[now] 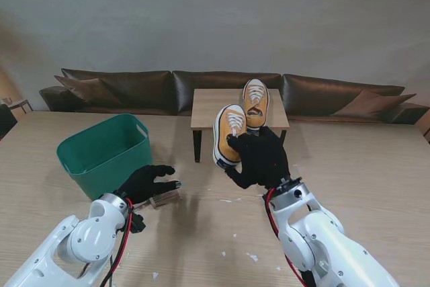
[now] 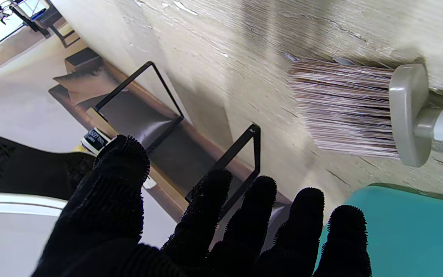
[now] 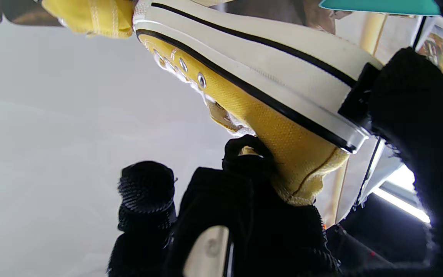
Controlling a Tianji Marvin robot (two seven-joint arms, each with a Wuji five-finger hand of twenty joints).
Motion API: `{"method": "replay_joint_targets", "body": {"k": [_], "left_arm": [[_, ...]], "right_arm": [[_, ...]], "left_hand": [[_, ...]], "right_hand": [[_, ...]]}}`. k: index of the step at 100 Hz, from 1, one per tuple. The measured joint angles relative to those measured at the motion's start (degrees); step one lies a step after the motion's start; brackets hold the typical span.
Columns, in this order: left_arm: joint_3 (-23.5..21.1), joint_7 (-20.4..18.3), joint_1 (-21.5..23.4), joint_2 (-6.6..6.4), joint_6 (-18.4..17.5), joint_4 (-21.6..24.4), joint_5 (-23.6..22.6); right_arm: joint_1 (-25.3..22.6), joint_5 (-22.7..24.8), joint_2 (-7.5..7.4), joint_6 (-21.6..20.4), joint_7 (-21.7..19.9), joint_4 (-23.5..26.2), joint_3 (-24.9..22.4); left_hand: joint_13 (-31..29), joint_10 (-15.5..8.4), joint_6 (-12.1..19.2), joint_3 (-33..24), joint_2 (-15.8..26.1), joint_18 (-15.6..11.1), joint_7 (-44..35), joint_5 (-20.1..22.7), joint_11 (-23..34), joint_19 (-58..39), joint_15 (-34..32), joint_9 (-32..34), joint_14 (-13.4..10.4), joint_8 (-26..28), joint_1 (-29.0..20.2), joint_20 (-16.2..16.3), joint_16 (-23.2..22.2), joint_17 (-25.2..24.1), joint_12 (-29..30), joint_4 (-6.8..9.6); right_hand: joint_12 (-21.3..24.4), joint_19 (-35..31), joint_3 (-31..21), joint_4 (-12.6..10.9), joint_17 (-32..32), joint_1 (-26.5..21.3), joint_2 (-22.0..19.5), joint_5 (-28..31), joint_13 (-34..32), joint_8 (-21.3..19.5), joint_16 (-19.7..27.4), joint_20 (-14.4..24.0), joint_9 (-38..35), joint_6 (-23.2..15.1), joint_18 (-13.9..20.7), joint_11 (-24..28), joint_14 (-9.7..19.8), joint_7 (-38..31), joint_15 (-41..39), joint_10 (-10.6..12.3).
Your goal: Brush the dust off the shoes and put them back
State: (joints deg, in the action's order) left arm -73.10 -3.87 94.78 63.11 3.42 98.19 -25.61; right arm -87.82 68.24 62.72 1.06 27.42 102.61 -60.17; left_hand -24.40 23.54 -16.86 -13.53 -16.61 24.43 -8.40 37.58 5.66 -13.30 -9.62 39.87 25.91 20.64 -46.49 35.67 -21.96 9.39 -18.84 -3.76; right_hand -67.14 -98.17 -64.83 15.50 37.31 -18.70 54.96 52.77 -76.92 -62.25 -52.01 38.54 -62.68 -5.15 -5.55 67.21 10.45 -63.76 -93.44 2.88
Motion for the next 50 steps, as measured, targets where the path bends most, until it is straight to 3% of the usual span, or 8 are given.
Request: {"method": "replay_joint_targets", "body": {"k": [25, 50], "left_arm": [[-0.02, 0.30, 0.13, 0.01, 0.80, 0.17, -0.14], [0.06, 0.56, 0.21, 0.06, 2.05, 0.66, -0.35]], "right_arm": [[-5.62, -1.50, 0.06, -5.65, 3.31, 0.56, -2.22], [-6.75, -1.99, -0.29, -8.95, 4.11, -0.60, -1.55]], "left_hand": [[0.00, 0.00, 0.00, 0.00, 0.00, 0.00, 0.00, 0.01, 0.00, 0.00, 0.00, 0.00, 0.00, 0.00, 0.00, 0.00, 0.00, 0.00, 0.00, 0.00], [0.00, 0.01, -0.05, 0.01, 0.00, 0.00, -0.15, 0.60, 0.00, 0.00, 0.00, 0.00, 0.00, 0.53, 0.00, 0.00, 0.00, 0.00, 0.00, 0.00]], "right_hand": [[-0.06, -0.02, 0.00, 0.00, 0.00, 0.00, -0.01, 1.07, 0.00, -0.02, 0.00, 1.24, -0.01, 0.39, 0.00, 0.05, -0.03, -1.71, 0.00, 0.00], [-0.55, -0.02, 0.00, 0.00, 0.00, 0.00, -0.05, 1.22, 0.00, -0.03, 0.00, 1.27, -0.03, 0.57, 0.00, 0.14, -0.09, -3.17, 0.00, 0.00]]}}
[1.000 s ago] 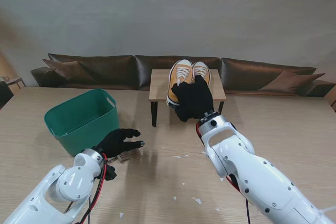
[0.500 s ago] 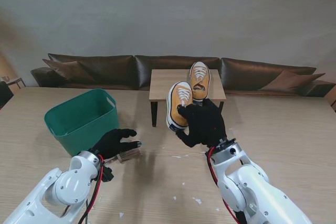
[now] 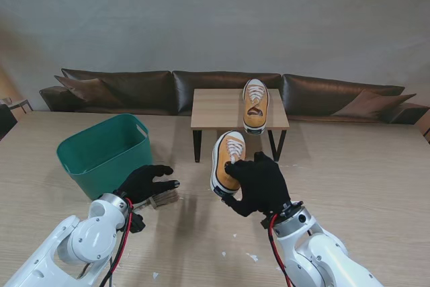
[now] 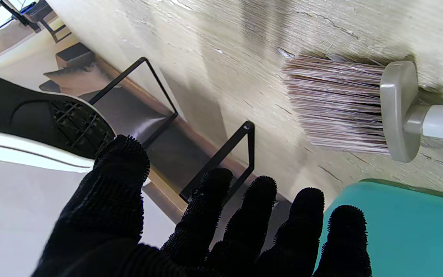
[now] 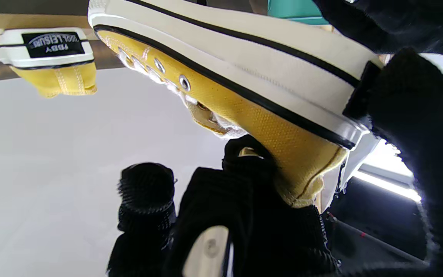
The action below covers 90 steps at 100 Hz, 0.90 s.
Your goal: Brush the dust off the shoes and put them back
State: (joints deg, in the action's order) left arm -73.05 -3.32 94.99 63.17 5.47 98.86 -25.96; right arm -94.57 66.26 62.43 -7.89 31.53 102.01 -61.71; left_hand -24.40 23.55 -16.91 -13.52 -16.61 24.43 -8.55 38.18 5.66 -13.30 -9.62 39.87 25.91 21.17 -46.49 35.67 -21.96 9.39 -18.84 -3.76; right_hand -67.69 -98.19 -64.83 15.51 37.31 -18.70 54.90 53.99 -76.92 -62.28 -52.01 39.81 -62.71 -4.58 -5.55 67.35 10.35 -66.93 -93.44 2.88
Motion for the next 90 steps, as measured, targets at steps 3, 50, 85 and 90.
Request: {"method": "replay_joint_targets", "body": {"k": [3, 50, 85, 90], "left_arm": [[0.00, 0.05, 0.02, 0.01, 0.12, 0.04, 0.00], [-0.23, 0.39, 0.56, 0.09, 1.43, 0.69, -0.13], [-0.36, 0.32, 0.67, 0.10, 1.97, 0.80, -0.02], [-0.36, 0.32, 0.67, 0.10, 2.09, 0.80, 0.02]], "right_arm": [[0.25, 0.22, -0.12, 0.00, 0.22, -0.48, 0.52], [9.88, -0.35, -0.69, 2.56, -2.06, -10.70, 11.53], [16.16, -3.38, 0.10, 4.46, -3.60, -18.39, 18.40], [16.66, -3.93, 0.28, 4.46, -3.94, -19.26, 18.76]], "left_hand": [[0.00, 0.00, 0.00, 0.00, 0.00, 0.00, 0.00, 0.00, 0.00, 0.00, 0.00, 0.00, 0.00, 0.00, 0.00, 0.00, 0.00, 0.00, 0.00, 0.00], [0.00, 0.04, -0.02, 0.00, 0.02, 0.00, 0.00, 0.00, 0.00, 0.00, 0.00, 0.00, 0.00, 0.00, -0.01, 0.00, 0.00, 0.00, 0.00, 0.00], [0.00, 0.12, -0.54, 0.00, 0.02, 0.00, 0.00, 0.03, 0.00, 0.00, 0.00, 0.09, 0.00, 0.00, -0.01, 0.00, 0.00, 0.00, 0.00, 0.00], [0.00, 0.35, -0.54, 0.00, 0.02, 0.00, 0.00, 0.04, 0.00, 0.00, 0.00, 0.10, 0.00, 0.00, -0.01, 0.00, 0.00, 0.00, 0.00, 0.00]], "right_hand": [[-0.07, 0.00, 0.00, 0.00, 0.00, 0.00, -0.06, 0.00, 0.00, 0.00, 0.00, 0.00, 0.00, 0.00, 0.00, 0.00, 0.00, -0.14, 0.00, 0.00], [-0.13, 0.00, 0.00, 0.42, 0.00, 0.00, -0.70, 0.00, 0.00, 0.00, 0.00, 0.02, -0.01, 0.04, 0.00, 0.01, -0.02, -0.41, 0.00, 0.00], [-0.13, 0.12, 0.00, 0.42, 0.00, 0.00, -0.71, 0.00, 0.00, 0.00, 0.00, 0.05, -0.01, 0.04, 0.00, 0.01, -0.03, -0.41, 0.01, 0.00], [-0.13, 0.14, 0.00, 0.42, 0.00, 0.00, -0.71, 0.00, 0.00, 0.00, 0.00, 0.05, -0.01, 0.04, 0.00, 0.01, -0.03, -0.41, 0.01, 0.00]]}}
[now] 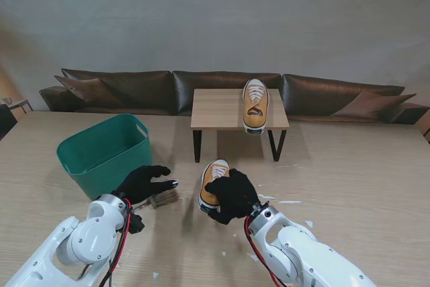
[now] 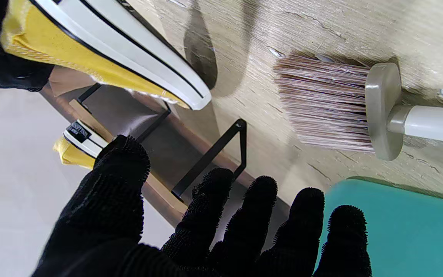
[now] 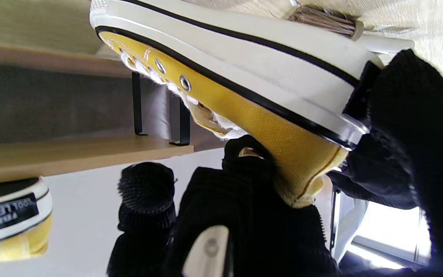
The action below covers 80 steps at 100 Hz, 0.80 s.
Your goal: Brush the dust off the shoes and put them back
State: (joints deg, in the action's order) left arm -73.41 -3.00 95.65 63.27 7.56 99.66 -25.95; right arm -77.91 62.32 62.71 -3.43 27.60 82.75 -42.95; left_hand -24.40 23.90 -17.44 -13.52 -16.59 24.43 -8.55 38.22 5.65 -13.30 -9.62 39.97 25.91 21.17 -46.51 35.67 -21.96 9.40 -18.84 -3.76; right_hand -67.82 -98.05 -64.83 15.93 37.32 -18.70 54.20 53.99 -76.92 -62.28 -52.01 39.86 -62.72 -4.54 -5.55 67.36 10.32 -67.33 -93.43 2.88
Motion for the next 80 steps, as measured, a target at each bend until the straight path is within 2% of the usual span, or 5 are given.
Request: {"method": "replay_joint_targets", "body": {"k": [16, 31, 48, 66, 80], "left_arm": [[0.09, -0.15, -0.12, 0.01, 0.20, -0.03, 0.24], [0.10, -0.35, -0.28, 0.00, 0.20, -0.19, 0.43], [0.06, -0.55, -0.30, -0.01, 0.25, -0.20, 0.38], [0.02, -0.63, -0.29, -0.02, 0.24, -0.26, 0.28], [-0.03, -0.65, -0.28, -0.03, 0.06, -0.38, 0.26]], "right_arm": [[-0.06, -4.49, 0.46, -1.06, -2.43, -0.82, -0.33], [-0.42, -3.67, 0.41, -2.27, -2.91, -1.48, -0.11], [0.26, -3.75, 0.09, -2.22, -3.36, -2.96, 2.50], [2.44, -4.42, 0.40, -2.21, -1.22, -7.26, 6.99], [3.18, -4.55, 0.70, -2.24, -0.66, -8.77, 8.11]], "left_hand": [[0.00, 0.03, -0.02, 0.00, 0.00, 0.00, -0.19, 0.68, 0.00, 0.00, 0.00, 0.13, 0.01, 0.00, 0.00, 0.00, 0.00, 0.01, 0.00, 0.00], [0.00, 0.04, -0.02, 0.10, 0.00, 0.00, -0.29, 1.33, 0.00, 0.00, 0.00, 0.15, 0.01, 0.00, -0.01, 0.00, 0.00, 0.01, 0.00, 0.00], [0.00, 0.05, -0.03, 0.11, 0.01, 0.00, -0.30, 1.33, 0.00, 0.00, 0.00, 0.42, 0.01, 0.00, -0.01, 0.01, 0.00, 0.01, 0.00, 0.00], [0.00, 0.06, -0.03, 0.30, 0.02, 0.00, -0.40, 1.66, 0.00, 0.00, 0.00, 0.42, 0.01, 0.00, -1.21, 0.01, 0.00, 0.01, 0.00, 0.00], [0.00, 0.06, -0.06, 0.36, 0.68, 0.00, -0.41, 1.75, 0.00, 0.00, 0.00, 0.42, 0.02, 0.00, -1.46, 0.01, 0.00, 0.01, 0.00, 0.00]], "right_hand": [[-0.19, 0.35, -0.07, 0.00, 0.00, -0.95, -1.01, 0.04, 0.00, 0.00, 0.00, 0.01, 0.00, -0.75, 0.00, 0.24, -0.02, -0.05, 0.02, 0.10], [-0.19, 0.73, -0.13, -0.02, 0.00, -1.59, -1.69, 0.20, 0.00, 0.00, 0.03, 0.05, 0.00, -1.08, 0.00, 0.56, -0.27, -0.05, 0.04, 0.12], [-0.22, 1.49, -0.13, -0.10, 0.00, -2.41, -3.71, 0.51, 0.01, 0.36, 0.83, 0.51, 0.05, -1.24, -0.33, 0.79, -0.63, -0.05, 0.80, 0.12], [-0.22, 1.57, -1.46, -0.12, 0.00, -2.97, -5.31, 1.14, 0.01, 0.37, 1.26, 1.41, 0.01, -2.34, -0.49, 1.46, -0.66, -0.53, 0.87, 0.67], [-0.40, 1.88, -1.46, -0.13, 0.00, -3.00, -5.25, 1.16, 0.01, 0.37, 1.59, 1.42, 0.02, -3.18, -0.52, 2.08, -0.85, -1.62, 1.26, 1.22]]}}
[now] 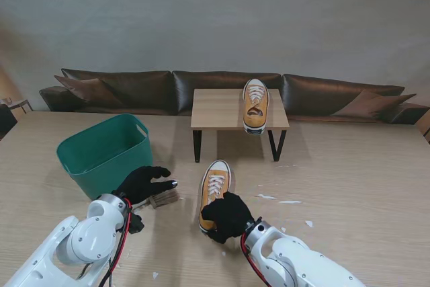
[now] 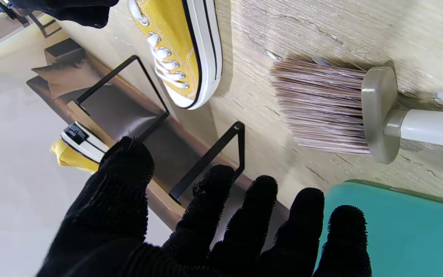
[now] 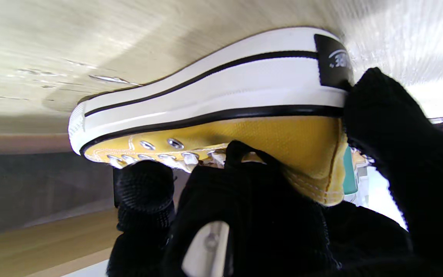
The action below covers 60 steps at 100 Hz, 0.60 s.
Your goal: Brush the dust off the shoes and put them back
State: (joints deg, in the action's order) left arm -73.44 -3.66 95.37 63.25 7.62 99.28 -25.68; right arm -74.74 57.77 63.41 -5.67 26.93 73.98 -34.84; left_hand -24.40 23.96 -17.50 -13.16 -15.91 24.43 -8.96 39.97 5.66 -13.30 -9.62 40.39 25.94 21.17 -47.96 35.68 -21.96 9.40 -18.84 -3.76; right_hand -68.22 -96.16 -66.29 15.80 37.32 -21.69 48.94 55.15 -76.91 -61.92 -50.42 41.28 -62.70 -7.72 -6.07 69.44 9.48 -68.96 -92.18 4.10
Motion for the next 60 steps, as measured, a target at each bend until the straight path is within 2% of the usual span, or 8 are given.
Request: {"method": "replay_joint_targets", "body": {"k": [9, 16, 30, 39, 42, 47, 54, 60], "left_arm": [[-0.01, -0.04, 0.00, -0.01, -0.02, -0.09, 0.00], [-0.01, -0.23, 0.00, -0.02, -0.01, -0.12, 0.05], [0.01, -0.69, -0.04, -0.04, 0.20, -0.18, 0.22], [0.03, -0.97, -0.06, -0.07, 0.22, -0.20, 0.23], [0.03, -1.05, -0.06, -0.08, 0.20, -0.21, 0.23], [0.03, -1.12, -0.07, -0.08, 0.13, -0.25, 0.23], [0.01, -1.14, -0.07, -0.09, 0.08, -0.32, 0.24], [0.01, -1.17, -0.07, -0.09, 0.08, -0.35, 0.30]], "right_arm": [[-0.24, 0.13, 0.07, -0.19, -0.25, 0.11, -0.77], [-0.99, 0.74, 0.03, -0.92, -0.59, 0.57, -2.47], [-2.04, 2.42, -0.70, -1.80, -0.78, 2.15, -4.40], [-2.87, 2.23, -0.76, -2.59, -0.79, 2.90, -6.03], [-3.18, 2.14, -0.75, -2.95, -0.75, 3.16, -6.64], [-3.55, 2.17, -0.81, -3.47, -0.64, 3.60, -7.26], [-3.93, 2.72, -0.98, -4.10, -0.64, 4.34, -7.89], [-4.64, 2.97, -1.01, -4.92, -0.90, 5.27, -9.31]], "left_hand": [[0.00, 0.00, -0.02, 0.03, -0.09, 0.00, -0.01, 0.54, 0.00, 0.00, 0.00, 0.03, 0.02, 0.00, -0.08, 0.01, 0.00, 0.00, 0.00, 0.00], [0.00, 0.01, -0.02, 0.03, -0.09, 0.00, -0.08, 0.54, 0.00, 0.00, 0.00, 0.04, 0.03, 0.00, -0.08, 0.01, 0.00, 0.00, 0.00, 0.00], [-0.01, 0.02, -0.11, 0.04, -0.09, 0.00, -0.10, 0.54, 0.00, 0.00, 0.00, 0.05, 0.05, 0.00, -0.08, 0.01, 0.00, 0.00, 0.00, 0.00], [0.00, 0.02, -0.49, 0.04, -0.09, 0.00, -0.10, 0.54, 0.00, 0.00, 0.00, 0.06, 0.05, 0.00, -0.08, 0.01, 0.00, 0.00, 0.00, 0.00], [-0.01, 0.02, -0.49, 0.04, -0.09, 0.00, -0.11, 0.54, 0.00, 0.00, 0.00, 0.06, 0.05, 0.05, -0.08, 0.01, 0.00, 0.00, 0.00, 0.00], [-0.01, 0.03, -0.49, 0.04, -0.09, 0.00, -0.12, 0.54, 0.00, 0.00, 0.00, 0.06, 0.06, 0.09, -0.08, 0.01, -0.01, 0.00, 0.00, 0.00], [-0.01, 0.03, -0.49, 0.04, -0.09, 0.00, -0.12, 0.54, 0.00, 0.00, 0.00, 0.06, 0.06, 0.10, -0.08, 0.02, -0.01, 0.00, 0.00, 0.00], [-0.01, 0.04, -0.49, 0.04, -0.09, 0.00, -0.12, 0.54, 0.00, 0.00, 0.00, 0.06, 0.06, 0.12, -0.08, 0.02, -0.01, 0.00, 0.00, 0.00]], "right_hand": [[2.68, 2.12, -0.51, 0.08, 0.00, 0.00, 1.97, 0.03, 0.96, 0.66, 3.22, 0.26, 2.22, -0.54, -0.08, -0.78, -1.74, -0.07, 6.71, -0.09], [5.60, 4.20, -1.32, 2.54, 0.00, 0.03, 3.99, -0.88, 2.45, 3.59, 4.96, 1.60, 5.58, -0.66, -0.55, -2.68, -4.16, -0.59, 13.50, -0.65], [12.01, 9.35, -3.20, 2.79, 0.00, 1.03, 7.47, -5.12, 8.35, 8.79, 6.49, 1.63, 11.65, 0.51, -2.60, -9.05, -6.05, -0.43, 21.59, -2.29], [14.52, 10.33, -4.08, -1.13, 0.00, 3.61, 7.56, -6.41, 8.99, 9.26, 6.73, 1.63, 12.88, 2.51, -3.44, -12.16, -7.17, 1.38, 23.35, -2.74], [15.07, 10.59, -4.08, -1.34, 0.00, 3.44, 7.56, -5.84, 9.01, 9.26, 6.73, 1.63, 13.65, 3.12, -3.69, -12.22, -7.18, 1.89, 23.74, -2.81], [15.80, 11.31, -4.01, -1.76, 0.00, 4.83, 7.56, -8.12, 10.37, 9.26, 6.86, 1.63, 14.31, 3.81, -3.77, -12.91, -7.78, 4.00, 24.66, -3.16], [17.46, 13.17, -3.96, -1.77, 0.00, 7.00, 7.53, -10.40, 11.39, 11.95, 7.42, 1.64, 15.65, 4.57, -4.44, -14.32, -7.93, 8.22, 26.81, -3.28], [19.52, 15.92, -3.76, -1.77, 0.00, 6.99, 7.28, -12.93, 12.06, 14.92, 8.21, 1.64, 16.32, 5.37, -5.83, -16.74, -8.91, 12.95, 29.20, -4.04]]}}
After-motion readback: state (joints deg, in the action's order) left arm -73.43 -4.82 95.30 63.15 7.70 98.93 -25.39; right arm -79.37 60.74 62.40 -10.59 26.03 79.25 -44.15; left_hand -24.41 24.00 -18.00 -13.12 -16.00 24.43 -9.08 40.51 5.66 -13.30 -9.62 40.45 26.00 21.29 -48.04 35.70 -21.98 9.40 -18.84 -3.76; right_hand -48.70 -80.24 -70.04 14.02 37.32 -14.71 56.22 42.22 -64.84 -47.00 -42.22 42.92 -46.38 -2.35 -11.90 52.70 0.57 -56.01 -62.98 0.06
